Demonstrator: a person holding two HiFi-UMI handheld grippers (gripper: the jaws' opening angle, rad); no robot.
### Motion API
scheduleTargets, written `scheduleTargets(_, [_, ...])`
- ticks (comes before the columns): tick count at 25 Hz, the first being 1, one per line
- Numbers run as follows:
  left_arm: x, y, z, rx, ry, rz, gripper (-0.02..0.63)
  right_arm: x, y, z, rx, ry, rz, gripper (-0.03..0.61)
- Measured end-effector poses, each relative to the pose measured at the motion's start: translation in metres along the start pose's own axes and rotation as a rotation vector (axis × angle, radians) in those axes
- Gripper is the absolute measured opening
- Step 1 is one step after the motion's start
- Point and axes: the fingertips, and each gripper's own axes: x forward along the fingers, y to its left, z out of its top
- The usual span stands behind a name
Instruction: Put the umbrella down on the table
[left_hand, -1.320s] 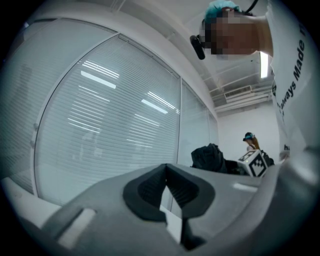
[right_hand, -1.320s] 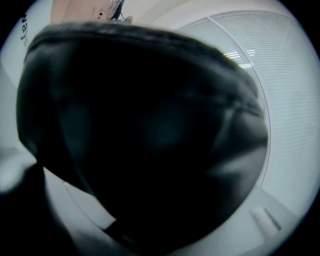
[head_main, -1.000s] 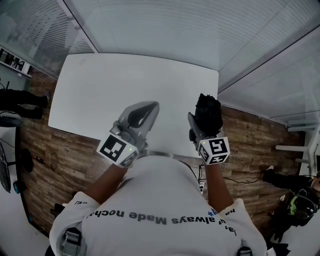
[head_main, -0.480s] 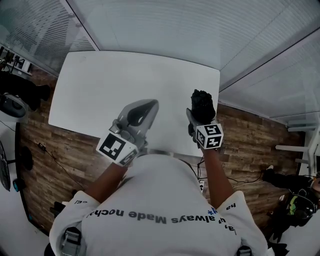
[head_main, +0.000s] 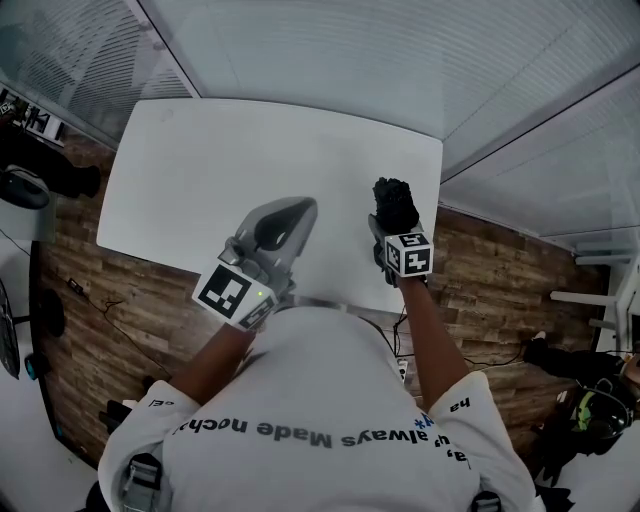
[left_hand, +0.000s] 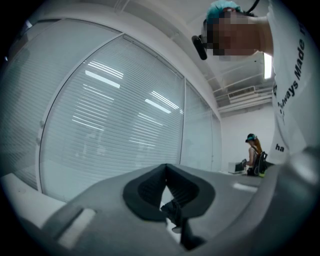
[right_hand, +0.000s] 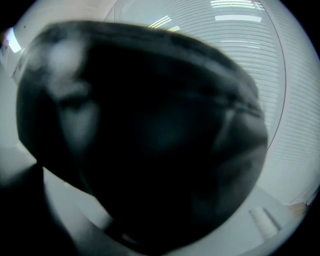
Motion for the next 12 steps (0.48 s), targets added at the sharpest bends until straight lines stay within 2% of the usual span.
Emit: scheduleTargets(12, [-0.001, 0.006, -0.002, -0.006, 0.007, 0.019, 0.003, 0.049, -0.024, -0.049, 0.057, 0.199, -0.005, 0.241])
